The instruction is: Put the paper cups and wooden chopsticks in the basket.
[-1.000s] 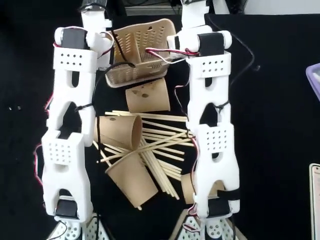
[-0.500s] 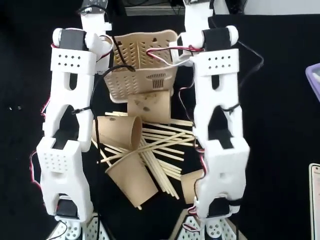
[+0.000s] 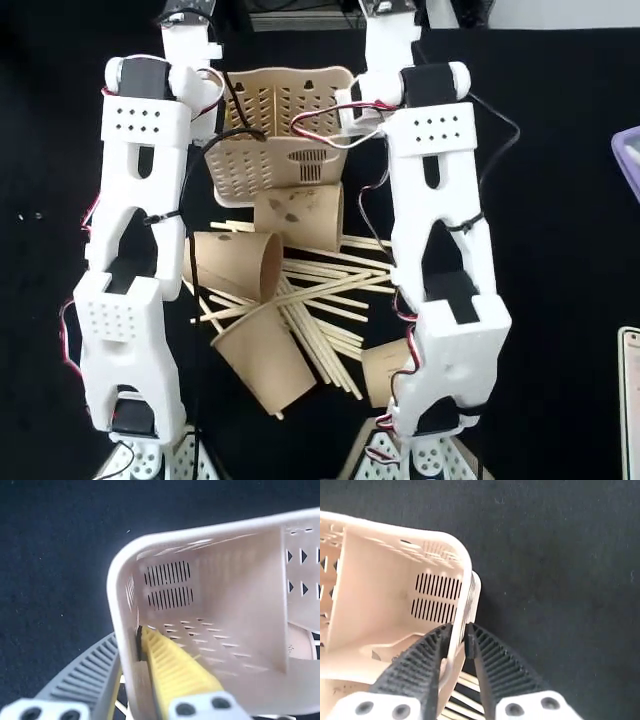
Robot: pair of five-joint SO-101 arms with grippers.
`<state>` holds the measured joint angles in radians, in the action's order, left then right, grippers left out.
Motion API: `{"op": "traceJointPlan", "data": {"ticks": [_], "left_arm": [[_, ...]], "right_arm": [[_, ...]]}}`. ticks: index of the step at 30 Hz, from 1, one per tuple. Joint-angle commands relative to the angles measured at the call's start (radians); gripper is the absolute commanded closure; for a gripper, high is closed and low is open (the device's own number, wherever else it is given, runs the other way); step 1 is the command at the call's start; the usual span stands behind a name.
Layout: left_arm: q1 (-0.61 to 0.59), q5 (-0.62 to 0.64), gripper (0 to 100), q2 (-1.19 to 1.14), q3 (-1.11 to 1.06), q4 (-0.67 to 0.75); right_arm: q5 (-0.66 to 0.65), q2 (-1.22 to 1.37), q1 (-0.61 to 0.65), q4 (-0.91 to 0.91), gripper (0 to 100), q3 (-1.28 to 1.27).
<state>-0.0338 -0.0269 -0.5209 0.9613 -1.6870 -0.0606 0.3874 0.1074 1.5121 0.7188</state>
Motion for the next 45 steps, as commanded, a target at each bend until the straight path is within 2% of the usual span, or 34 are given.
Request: {"op": "traceJointPlan", "data": {"ticks": [1,4,7,13,24,27,35,42,45], "left_arm": [[-0.101,-0.021,89,-0.011,0.039,0.011],[-0.097,-0.021,82,-0.009,0.059,0.015],[-0.096,-0.021,81,-0.009,0.111,0.015],[-0.099,-0.021,81,-0.009,0.220,0.014],[-0.091,-0.021,81,0.000,0.351,0.008],[-0.091,-0.021,81,-0.006,0.355,0.008],[-0.091,-0.021,81,-0.063,0.328,-0.006],[-0.090,-0.021,81,-0.071,0.337,-0.031],[-0.070,-0.021,89,-0.081,0.328,-0.035]], "right_arm": [[0.005,-0.067,-0.012,-0.043,95.8,0.001],[-0.017,-0.062,0.018,-0.060,87.7,-0.008],[-0.041,-0.068,0.035,-0.094,83.5,-0.008],[-0.044,-0.064,0.049,-0.135,83.3,0.039],[-0.044,-0.070,0.054,-0.094,81.5,0.173],[-0.040,-0.062,0.054,-0.097,78.2,0.165],[-0.038,-0.070,0.054,-0.161,78.3,0.016],[-0.044,-0.065,0.109,-0.100,81.6,0.068],[-0.097,-0.054,0.121,-0.104,83.9,0.025]]}}
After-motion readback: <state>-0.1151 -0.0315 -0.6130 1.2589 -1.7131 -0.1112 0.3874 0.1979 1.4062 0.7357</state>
